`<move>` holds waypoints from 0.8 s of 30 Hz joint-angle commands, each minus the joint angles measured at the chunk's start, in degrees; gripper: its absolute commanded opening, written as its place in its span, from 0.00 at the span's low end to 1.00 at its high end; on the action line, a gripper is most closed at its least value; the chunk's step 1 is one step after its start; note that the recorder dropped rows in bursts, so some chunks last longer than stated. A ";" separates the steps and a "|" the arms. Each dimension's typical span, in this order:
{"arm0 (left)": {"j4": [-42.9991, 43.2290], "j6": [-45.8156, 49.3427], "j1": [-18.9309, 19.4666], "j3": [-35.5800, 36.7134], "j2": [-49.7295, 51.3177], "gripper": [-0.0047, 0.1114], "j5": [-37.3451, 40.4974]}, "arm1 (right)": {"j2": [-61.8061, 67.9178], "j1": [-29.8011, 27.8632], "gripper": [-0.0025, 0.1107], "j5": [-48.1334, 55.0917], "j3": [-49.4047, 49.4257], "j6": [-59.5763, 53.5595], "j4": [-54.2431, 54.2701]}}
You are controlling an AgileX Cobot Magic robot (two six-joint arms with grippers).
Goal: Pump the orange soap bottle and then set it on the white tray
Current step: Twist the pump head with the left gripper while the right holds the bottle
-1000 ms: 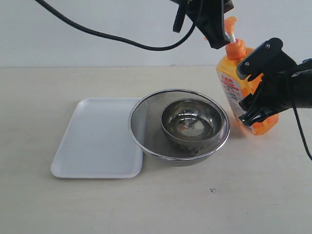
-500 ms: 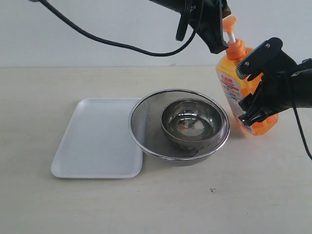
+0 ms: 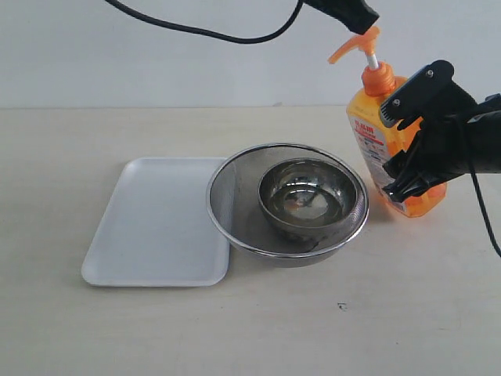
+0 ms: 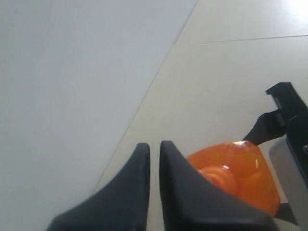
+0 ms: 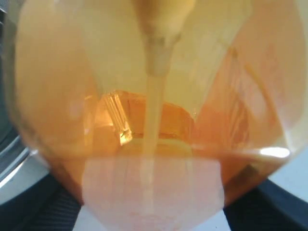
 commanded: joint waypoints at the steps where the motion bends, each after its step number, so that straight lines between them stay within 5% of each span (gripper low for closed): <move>1: -5.29 2.98 0.81 -2.93 2.04 0.08 3.21 | -0.10 0.02 0.02 -0.74 -0.46 -0.48 -0.19; 24: -2.97 0.85 2.40 -3.94 3.34 0.08 11.18 | -0.10 0.02 0.02 -0.74 -0.46 -0.48 -0.19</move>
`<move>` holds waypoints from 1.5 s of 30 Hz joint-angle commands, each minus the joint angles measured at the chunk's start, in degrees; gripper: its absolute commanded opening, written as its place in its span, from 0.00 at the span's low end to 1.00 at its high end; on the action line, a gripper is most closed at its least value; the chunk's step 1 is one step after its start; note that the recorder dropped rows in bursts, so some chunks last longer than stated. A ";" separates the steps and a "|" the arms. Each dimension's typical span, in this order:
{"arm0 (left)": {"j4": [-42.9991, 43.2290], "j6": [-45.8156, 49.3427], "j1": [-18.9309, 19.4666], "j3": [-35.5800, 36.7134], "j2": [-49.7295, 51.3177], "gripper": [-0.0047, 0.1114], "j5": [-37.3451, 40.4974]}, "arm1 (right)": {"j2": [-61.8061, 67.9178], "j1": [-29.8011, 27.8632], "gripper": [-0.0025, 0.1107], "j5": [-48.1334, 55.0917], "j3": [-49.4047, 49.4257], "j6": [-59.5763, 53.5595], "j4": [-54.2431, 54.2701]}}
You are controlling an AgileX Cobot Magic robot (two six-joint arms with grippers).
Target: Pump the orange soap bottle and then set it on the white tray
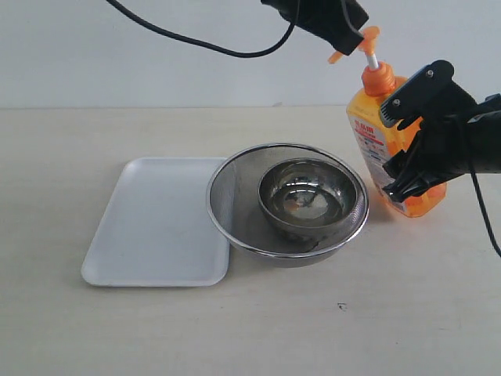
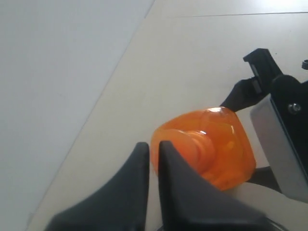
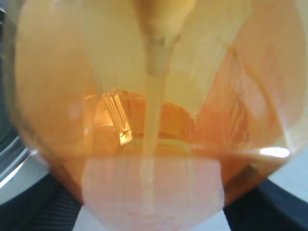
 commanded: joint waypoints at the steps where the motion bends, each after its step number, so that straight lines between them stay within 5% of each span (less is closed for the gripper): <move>1: 0.40 -0.68 0.06 -0.54 0.05 0.08 1.41 | -0.10 0.02 0.02 -0.74 -0.46 -0.48 -0.19; 26: -2.22 -0.68 0.06 -0.54 1.32 0.08 -0.08 | -0.10 0.02 0.02 -0.76 -0.46 -0.38 -0.19; 45: -1.58 -0.68 -0.05 -0.43 1.33 0.08 5.88 | -0.10 0.02 0.02 -0.93 -0.46 -0.37 -0.19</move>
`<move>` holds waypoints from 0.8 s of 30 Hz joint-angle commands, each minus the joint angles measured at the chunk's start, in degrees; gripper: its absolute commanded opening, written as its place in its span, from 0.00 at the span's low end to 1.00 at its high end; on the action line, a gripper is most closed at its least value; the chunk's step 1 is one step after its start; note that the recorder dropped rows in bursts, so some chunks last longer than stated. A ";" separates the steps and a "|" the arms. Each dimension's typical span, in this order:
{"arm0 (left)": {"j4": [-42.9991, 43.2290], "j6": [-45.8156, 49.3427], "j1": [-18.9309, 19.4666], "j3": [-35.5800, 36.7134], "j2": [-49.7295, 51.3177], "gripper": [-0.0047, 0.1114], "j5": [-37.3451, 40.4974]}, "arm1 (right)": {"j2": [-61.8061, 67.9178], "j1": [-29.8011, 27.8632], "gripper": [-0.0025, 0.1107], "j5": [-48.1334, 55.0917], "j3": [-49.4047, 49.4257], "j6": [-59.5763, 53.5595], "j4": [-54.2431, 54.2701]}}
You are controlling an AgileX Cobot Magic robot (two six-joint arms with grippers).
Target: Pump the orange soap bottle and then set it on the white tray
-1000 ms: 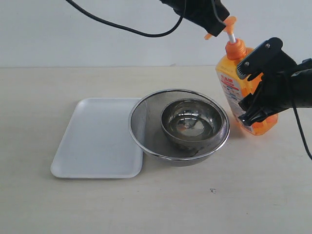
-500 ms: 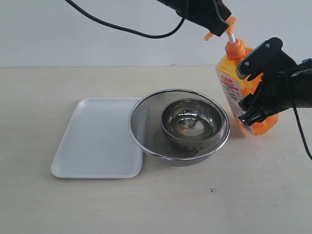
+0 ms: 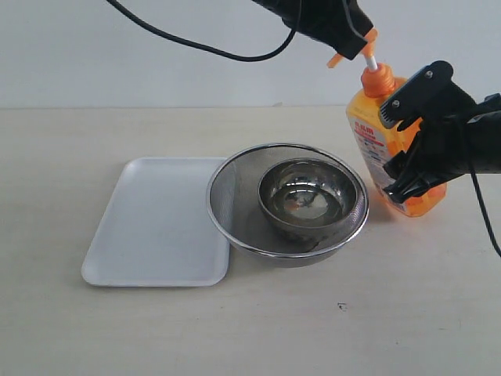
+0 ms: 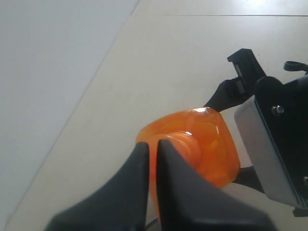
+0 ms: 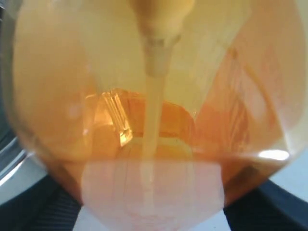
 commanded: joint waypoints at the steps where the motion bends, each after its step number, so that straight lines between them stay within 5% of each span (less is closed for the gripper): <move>1: 0.72 -0.35 -0.05 0.15 0.36 0.08 3.84 | -0.10 0.02 0.02 -0.93 -0.46 -0.26 -0.08; 24: 5.09 -3.06 -0.05 0.15 1.47 0.08 8.75 | -0.10 0.02 0.02 -0.83 -0.46 -0.37 -0.08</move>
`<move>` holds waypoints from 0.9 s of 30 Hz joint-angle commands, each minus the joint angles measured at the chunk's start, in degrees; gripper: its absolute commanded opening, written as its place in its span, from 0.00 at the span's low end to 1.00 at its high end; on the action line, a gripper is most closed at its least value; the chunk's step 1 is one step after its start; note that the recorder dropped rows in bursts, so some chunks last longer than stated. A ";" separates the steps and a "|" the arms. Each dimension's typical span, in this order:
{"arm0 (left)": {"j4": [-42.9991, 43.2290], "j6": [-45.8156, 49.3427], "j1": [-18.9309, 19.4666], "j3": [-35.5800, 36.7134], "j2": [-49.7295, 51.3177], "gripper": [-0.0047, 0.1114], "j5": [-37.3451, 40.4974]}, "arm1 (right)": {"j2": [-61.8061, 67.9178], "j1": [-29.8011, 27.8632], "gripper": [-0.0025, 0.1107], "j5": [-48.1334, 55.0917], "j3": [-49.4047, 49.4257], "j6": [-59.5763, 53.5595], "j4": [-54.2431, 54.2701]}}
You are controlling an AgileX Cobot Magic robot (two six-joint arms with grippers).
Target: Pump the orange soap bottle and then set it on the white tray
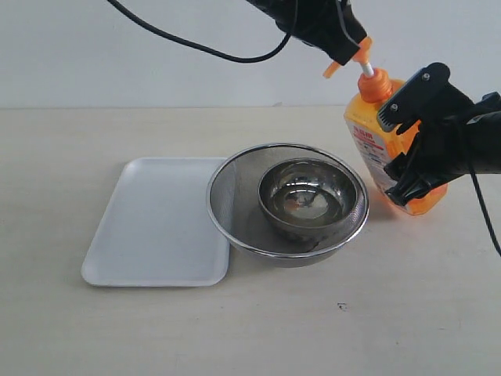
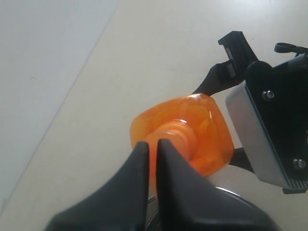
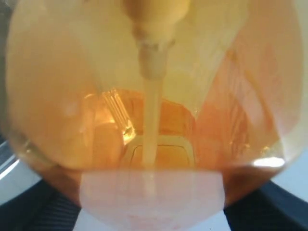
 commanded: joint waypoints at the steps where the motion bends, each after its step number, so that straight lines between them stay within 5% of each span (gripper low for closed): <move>1: 1.86 -0.57 -0.05 0.51 2.03 0.08 4.72 | -0.10 0.02 0.02 -1.06 -0.46 0.98 0.66; 27: 1.99 -1.06 -0.05 0.51 2.34 0.08 5.68 | -0.10 0.02 0.02 -1.06 -0.46 1.09 0.66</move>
